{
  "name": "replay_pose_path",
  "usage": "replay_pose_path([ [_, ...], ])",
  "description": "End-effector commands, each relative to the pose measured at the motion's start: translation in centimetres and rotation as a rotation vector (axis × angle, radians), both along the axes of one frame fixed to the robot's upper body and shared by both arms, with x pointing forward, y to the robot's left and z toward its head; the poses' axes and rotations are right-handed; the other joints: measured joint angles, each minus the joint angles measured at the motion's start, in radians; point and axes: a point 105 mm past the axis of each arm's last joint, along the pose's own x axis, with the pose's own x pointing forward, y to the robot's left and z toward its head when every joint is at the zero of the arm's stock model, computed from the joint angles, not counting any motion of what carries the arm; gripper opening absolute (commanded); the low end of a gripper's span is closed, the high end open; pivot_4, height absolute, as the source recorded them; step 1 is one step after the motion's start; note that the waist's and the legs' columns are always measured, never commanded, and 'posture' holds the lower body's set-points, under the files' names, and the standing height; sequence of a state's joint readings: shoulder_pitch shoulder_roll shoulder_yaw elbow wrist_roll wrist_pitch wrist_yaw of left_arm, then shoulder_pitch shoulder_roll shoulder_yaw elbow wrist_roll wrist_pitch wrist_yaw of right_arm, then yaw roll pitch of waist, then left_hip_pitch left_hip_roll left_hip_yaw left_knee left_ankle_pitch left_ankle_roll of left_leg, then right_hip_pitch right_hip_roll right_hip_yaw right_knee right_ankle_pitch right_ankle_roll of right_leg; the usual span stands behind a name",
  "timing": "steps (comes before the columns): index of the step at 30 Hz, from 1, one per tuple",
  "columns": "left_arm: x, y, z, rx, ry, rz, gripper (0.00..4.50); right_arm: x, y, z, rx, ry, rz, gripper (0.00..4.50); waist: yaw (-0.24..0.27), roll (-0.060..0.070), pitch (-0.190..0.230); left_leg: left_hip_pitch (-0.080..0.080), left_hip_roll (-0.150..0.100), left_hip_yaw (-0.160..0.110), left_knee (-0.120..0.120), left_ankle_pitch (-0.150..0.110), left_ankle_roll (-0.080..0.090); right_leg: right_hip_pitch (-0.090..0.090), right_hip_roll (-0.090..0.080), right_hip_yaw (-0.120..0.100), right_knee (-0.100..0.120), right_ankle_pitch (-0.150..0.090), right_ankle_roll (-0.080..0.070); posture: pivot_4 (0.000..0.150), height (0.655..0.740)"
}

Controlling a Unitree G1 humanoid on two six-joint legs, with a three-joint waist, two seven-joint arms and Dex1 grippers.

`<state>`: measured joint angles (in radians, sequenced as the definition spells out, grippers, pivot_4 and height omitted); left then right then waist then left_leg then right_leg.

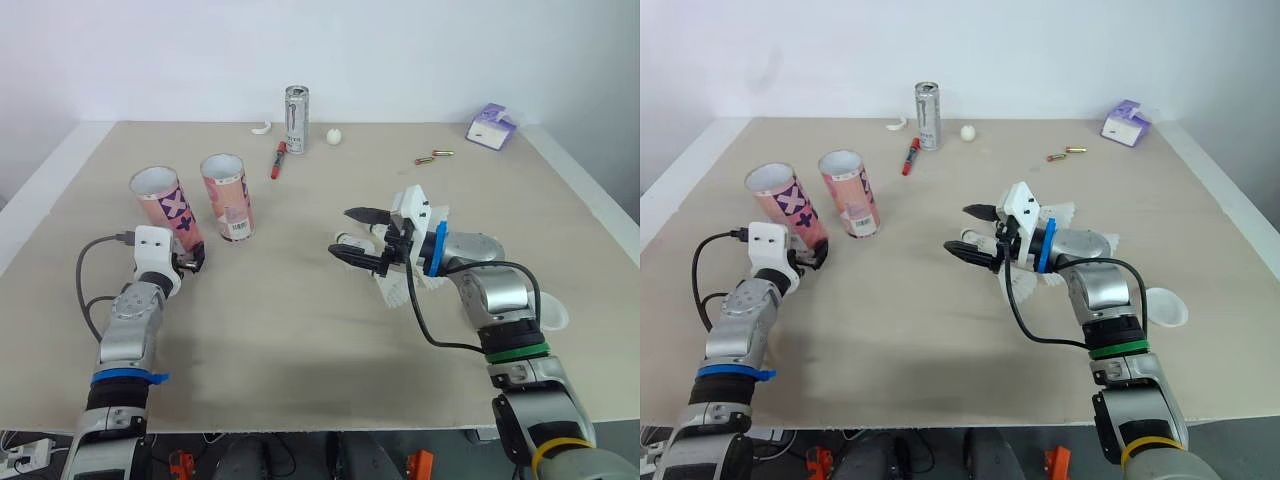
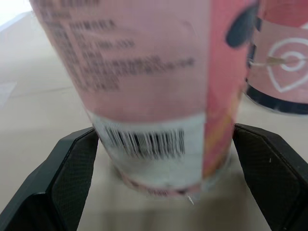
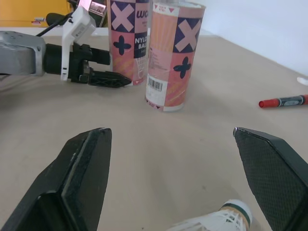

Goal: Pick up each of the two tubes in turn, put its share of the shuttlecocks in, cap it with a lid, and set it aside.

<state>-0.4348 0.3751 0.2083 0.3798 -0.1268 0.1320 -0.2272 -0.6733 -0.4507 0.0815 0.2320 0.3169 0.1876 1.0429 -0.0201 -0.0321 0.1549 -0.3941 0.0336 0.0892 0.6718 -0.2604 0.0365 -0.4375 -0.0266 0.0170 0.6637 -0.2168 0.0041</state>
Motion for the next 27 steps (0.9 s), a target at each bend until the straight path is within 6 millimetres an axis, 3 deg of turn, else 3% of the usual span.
replay_pose_path([
  [1, 0.6, 0.4, 1.3, 0.029, -0.045, -0.008, 4.5, -0.5, 0.3, 1.5, 0.028, -0.05, 0.014, 4.35, 0.0, 0.0, 0.0, 0.0, 0.0, 0.0, 0.0, 0.0, 0.0, 0.0, 0.0, 0.0, 0.0, 0.0, 0.0, 0.15, 0.74],
  [14, 2.9, -0.3, 1.4, -0.027, -0.044, -0.065, 4.5, -0.7, 0.5, 1.6, 0.02, -0.051, 0.017, 4.35, 0.0, 0.0, 0.0, -0.001, -0.002, 0.0, 0.0, 0.0, 0.0, -0.001, -0.001, -0.002, 0.0, 0.001, 0.001, 0.15, 0.74],
  [27, 3.6, 0.0, 1.6, -0.068, -0.06, -0.07, 4.5, -0.8, 0.2, 1.7, 0.014, -0.051, 0.01, 4.35, 0.0, 0.0, 0.0, -0.001, -0.002, 0.0, 0.0, 0.0, 0.0, -0.001, -0.001, -0.003, 0.0, 0.001, 0.001, 0.15, 0.74],
])
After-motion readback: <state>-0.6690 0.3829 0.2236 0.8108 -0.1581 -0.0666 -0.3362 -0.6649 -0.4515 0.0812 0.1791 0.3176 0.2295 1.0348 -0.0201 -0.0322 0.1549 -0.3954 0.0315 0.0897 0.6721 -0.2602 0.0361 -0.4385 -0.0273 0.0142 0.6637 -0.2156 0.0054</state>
